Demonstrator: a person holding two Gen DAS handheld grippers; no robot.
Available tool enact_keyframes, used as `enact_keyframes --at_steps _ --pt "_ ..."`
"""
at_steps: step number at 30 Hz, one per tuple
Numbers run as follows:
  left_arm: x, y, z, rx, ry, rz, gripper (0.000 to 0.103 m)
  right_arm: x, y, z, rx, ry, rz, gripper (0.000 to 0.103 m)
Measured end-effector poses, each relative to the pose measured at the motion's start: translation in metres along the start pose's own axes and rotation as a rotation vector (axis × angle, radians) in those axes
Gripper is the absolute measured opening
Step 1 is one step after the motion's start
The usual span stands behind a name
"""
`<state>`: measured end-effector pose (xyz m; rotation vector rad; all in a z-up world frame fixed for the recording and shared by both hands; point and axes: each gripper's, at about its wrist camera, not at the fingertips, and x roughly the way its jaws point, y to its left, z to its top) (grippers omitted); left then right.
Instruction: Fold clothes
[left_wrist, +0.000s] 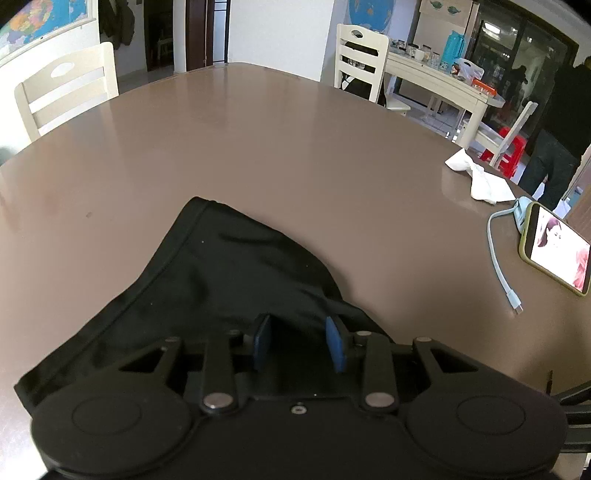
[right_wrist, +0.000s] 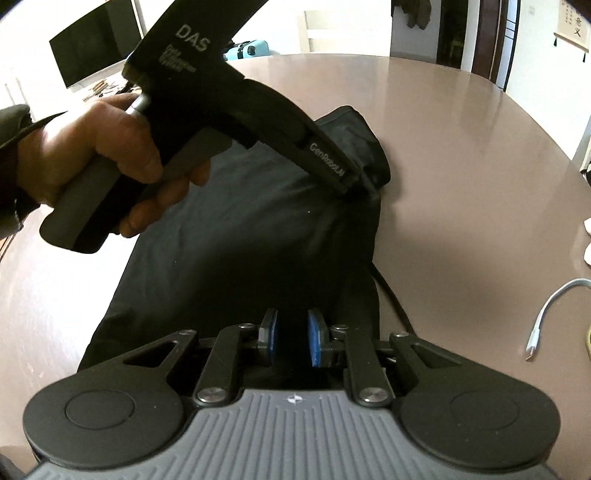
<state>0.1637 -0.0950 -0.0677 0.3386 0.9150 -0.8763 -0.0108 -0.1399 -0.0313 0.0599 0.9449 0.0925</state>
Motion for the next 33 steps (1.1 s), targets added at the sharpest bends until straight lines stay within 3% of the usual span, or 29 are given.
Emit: enact_keyframes --at_steps 24,26,28,33 --pt "-0.002 0.004 0.002 0.003 0.005 0.002 0.036 -0.012 -0.007 -0.019 0.002 0.026 0.024 0.018" --pt "-0.011 0.010 0.002 -0.017 -0.021 -0.001 0.036 -0.011 -0.008 -0.014 0.022 0.043 0.031 0.020" --pt "-0.023 0.025 -0.001 -0.063 -0.051 0.019 0.036 -0.011 -0.007 -0.008 0.045 0.051 0.075 0.020" --pt "-0.039 0.063 -0.020 -0.129 -0.041 0.117 0.036 0.000 0.025 0.001 -0.064 0.036 0.157 0.020"
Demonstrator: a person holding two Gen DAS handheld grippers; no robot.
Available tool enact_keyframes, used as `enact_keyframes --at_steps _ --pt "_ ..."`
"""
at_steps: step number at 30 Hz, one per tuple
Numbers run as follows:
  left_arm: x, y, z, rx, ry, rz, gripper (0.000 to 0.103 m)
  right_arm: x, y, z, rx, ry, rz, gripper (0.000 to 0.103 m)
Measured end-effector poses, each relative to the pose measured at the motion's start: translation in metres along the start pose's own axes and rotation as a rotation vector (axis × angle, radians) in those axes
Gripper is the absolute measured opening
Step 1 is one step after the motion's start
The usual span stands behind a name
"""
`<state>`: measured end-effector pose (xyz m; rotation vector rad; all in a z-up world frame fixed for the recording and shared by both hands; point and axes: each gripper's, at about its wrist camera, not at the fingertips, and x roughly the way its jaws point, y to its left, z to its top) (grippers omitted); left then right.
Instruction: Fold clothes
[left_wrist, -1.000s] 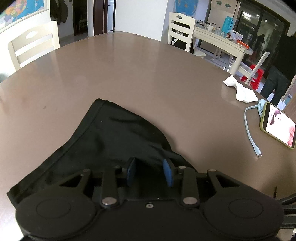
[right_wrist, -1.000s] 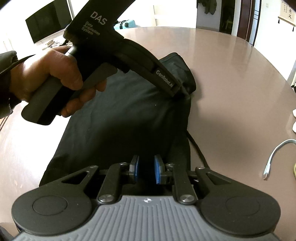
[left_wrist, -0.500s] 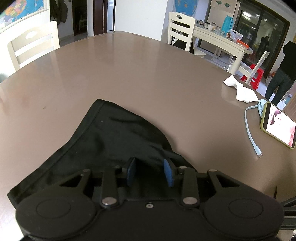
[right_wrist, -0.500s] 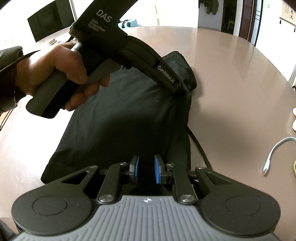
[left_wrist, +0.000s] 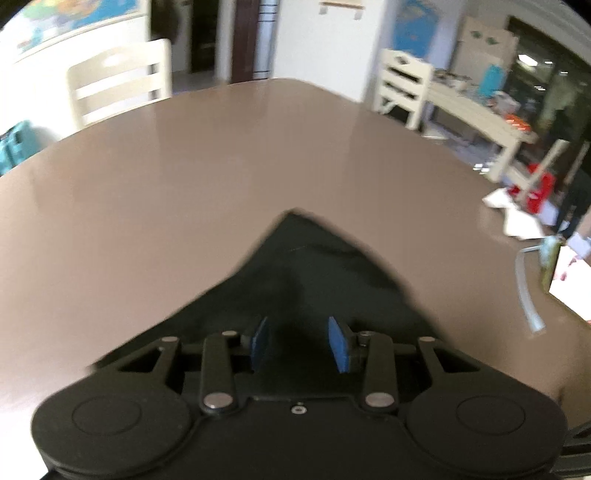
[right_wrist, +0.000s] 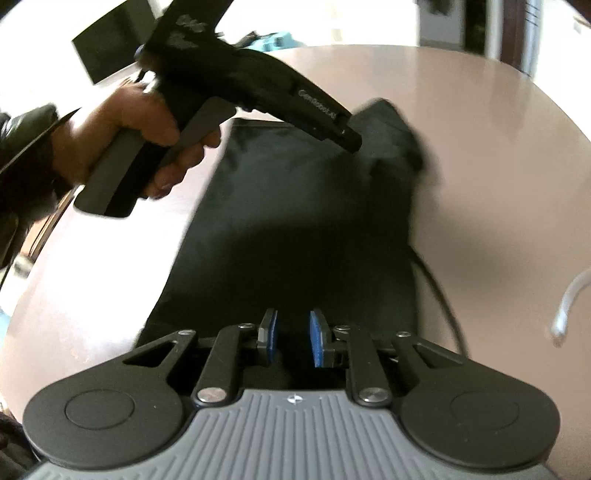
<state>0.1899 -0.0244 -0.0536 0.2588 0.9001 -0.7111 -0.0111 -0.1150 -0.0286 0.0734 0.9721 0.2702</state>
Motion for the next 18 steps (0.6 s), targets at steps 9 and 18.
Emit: enact_keyframes --at_steps 9,18 --pt "-0.001 0.021 -0.017 -0.039 0.003 0.063 0.035 0.016 0.032 -0.001 -0.154 0.054 0.082 0.021" --pt "-0.013 0.022 -0.017 -0.037 -0.016 0.041 0.037 0.001 0.019 -0.006 -0.094 0.039 0.060 0.020"
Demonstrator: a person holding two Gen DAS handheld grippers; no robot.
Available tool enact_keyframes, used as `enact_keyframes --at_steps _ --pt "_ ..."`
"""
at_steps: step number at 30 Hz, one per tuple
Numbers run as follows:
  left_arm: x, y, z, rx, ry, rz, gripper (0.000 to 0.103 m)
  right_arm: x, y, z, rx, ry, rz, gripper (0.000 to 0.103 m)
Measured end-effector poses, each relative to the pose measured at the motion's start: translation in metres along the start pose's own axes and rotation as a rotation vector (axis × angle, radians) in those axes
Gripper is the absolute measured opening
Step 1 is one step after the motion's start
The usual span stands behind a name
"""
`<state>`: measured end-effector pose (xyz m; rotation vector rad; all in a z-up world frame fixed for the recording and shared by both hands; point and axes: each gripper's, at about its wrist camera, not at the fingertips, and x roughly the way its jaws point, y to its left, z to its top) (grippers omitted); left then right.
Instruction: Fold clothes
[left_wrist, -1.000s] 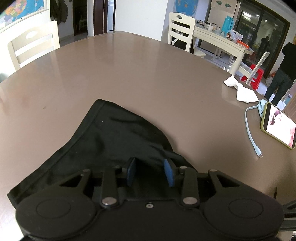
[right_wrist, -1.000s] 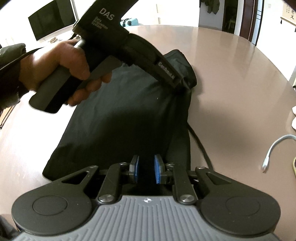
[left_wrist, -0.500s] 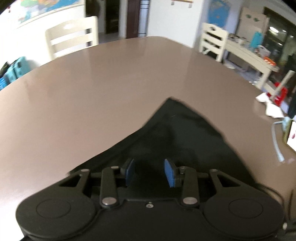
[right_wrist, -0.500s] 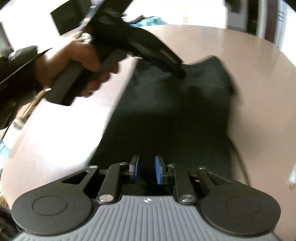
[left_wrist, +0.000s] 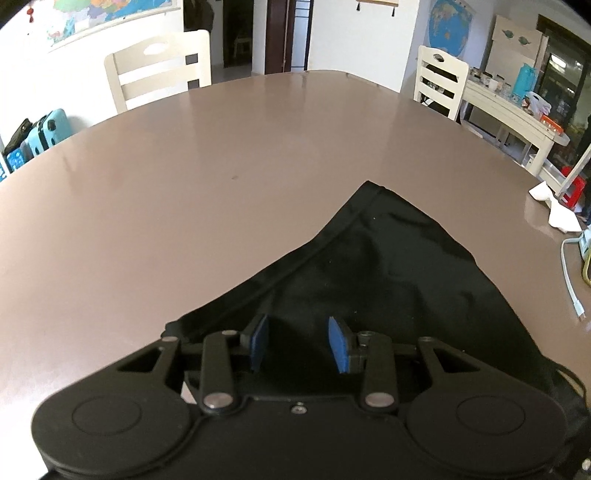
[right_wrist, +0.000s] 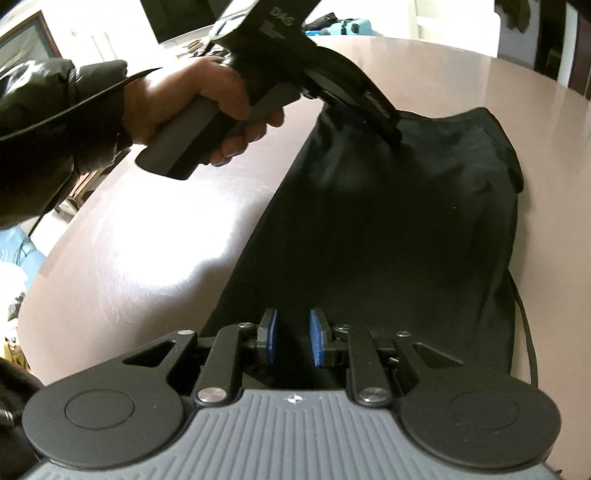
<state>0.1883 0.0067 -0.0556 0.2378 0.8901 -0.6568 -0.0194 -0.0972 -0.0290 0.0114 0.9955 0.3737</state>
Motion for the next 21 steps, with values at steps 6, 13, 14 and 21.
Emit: enact_keyframes --at_steps 6,13,14,21 --pt "-0.019 -0.012 -0.011 0.022 -0.010 -0.032 0.040 -0.008 -0.035 0.014 0.106 -0.074 -0.130 0.021" --pt "-0.014 -0.022 -0.031 0.052 0.025 -0.032 0.040 -0.001 -0.046 0.005 0.092 -0.045 -0.195 0.018" --pt "-0.014 -0.021 -0.031 0.050 0.027 -0.031 0.040 -0.002 -0.046 0.002 0.091 -0.049 -0.200 0.018" --pt "-0.019 -0.012 -0.032 -0.007 0.037 -0.008 0.040 -0.013 -0.061 -0.002 0.123 -0.038 -0.219 0.017"
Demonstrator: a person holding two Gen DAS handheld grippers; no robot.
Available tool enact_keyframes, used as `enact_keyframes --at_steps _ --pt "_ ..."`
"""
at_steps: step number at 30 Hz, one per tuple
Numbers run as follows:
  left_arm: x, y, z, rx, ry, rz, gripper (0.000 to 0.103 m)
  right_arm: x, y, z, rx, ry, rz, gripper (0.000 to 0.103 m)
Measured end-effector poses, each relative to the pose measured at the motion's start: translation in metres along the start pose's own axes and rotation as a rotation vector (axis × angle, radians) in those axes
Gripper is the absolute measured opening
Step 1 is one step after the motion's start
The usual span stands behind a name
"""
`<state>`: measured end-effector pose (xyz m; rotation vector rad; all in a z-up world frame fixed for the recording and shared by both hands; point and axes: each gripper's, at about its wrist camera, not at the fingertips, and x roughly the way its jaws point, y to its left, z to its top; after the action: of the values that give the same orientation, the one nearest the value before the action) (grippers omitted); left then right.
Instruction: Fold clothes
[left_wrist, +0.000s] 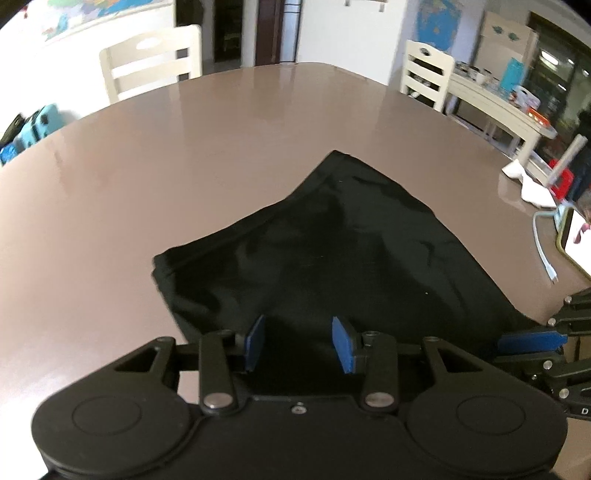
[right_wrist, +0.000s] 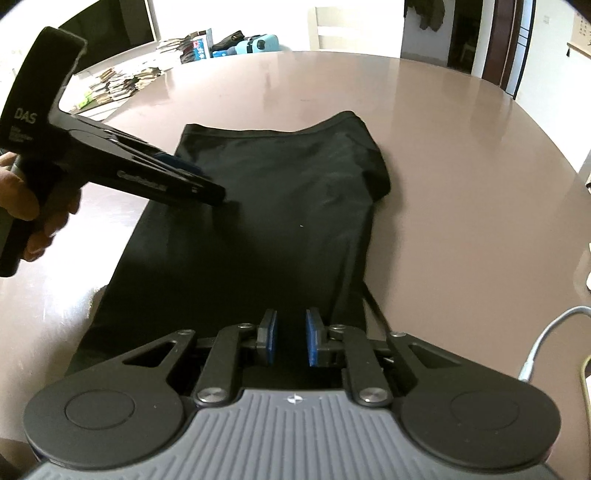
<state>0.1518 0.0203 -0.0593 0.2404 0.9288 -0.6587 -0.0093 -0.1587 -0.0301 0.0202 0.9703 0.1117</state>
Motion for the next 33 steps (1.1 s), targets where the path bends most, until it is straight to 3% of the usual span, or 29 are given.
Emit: enact_keyframes --at_steps 9,18,26,33 --pt "0.000 -0.018 -0.007 0.016 0.012 0.015 0.041 0.021 0.009 0.030 -0.043 -0.028 0.023 0.018" --pt "0.002 -0.015 -0.007 0.007 0.012 0.005 0.041 0.023 -0.012 0.027 -0.005 -0.018 -0.018 0.014" --pt "0.001 -0.016 -0.005 0.003 0.021 0.010 0.041 0.023 -0.007 0.027 -0.007 -0.012 -0.025 0.014" --pt "0.001 -0.011 0.004 -0.030 0.003 0.019 0.041 0.022 0.000 0.043 -0.006 -0.067 -0.002 0.014"
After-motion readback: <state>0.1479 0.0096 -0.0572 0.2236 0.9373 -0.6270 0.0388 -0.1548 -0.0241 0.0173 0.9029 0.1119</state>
